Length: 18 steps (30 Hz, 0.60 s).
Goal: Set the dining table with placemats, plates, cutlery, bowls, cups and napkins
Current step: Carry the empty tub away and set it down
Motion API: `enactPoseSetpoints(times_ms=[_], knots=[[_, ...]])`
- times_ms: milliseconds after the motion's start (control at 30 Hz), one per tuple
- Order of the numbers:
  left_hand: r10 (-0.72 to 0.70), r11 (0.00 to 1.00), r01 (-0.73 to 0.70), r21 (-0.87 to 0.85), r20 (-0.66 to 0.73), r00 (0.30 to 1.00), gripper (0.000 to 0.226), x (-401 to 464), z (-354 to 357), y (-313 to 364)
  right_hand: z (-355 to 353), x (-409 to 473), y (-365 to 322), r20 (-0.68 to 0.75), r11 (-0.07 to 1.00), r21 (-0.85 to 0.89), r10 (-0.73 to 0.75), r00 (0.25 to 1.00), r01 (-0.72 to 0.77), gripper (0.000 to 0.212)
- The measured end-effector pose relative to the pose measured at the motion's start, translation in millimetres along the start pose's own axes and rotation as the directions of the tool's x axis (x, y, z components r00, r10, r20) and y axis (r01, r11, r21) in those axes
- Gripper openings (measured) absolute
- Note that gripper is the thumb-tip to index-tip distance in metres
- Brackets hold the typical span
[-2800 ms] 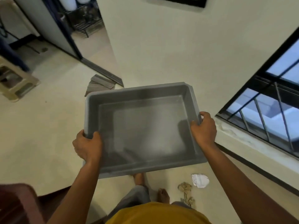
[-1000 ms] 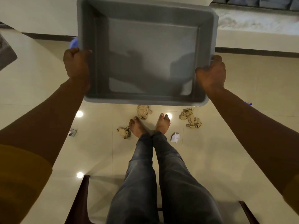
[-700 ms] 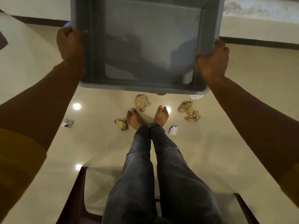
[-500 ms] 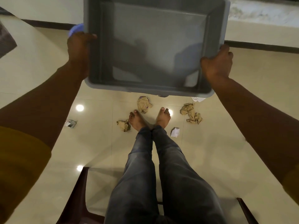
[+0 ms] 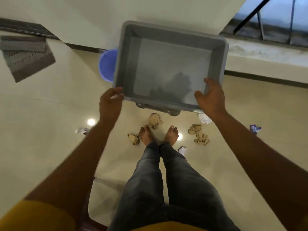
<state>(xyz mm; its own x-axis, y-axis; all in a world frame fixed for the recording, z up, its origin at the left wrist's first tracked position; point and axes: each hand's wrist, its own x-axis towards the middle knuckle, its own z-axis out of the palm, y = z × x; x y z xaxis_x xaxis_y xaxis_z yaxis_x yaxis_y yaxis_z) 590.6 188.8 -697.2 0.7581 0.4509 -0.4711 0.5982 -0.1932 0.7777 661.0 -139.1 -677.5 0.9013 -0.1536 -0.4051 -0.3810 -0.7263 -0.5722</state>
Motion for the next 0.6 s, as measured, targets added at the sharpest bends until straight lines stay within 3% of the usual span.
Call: enactPoseSetpoints(times_ms=[167, 400, 600], knots=[[-0.072, 0.989, 0.078, -0.122, 0.054, 0.996, 0.024, -118.4, -26.3, 5.3, -6.9, -63.4, -43.0, 0.197, 0.98, 0.085, -0.193, 0.961, 0.179, 0.027], [-0.22, 0.956, 0.207, -0.209, -0.044, 0.974, 0.023, -201.4, -69.5, -6.8, 13.0, -127.4, -99.3, 0.442, 0.936, 0.132, -0.349, 0.826, 0.325, 0.023], [-0.282, 0.932, 0.233, -0.278, -0.152, 0.947, 0.022, -209.7, -127.6, -32.9, 60.6, -149.1, -143.9, 0.561, 0.898, 0.067, -0.394, 0.728, 0.435, 0.025]])
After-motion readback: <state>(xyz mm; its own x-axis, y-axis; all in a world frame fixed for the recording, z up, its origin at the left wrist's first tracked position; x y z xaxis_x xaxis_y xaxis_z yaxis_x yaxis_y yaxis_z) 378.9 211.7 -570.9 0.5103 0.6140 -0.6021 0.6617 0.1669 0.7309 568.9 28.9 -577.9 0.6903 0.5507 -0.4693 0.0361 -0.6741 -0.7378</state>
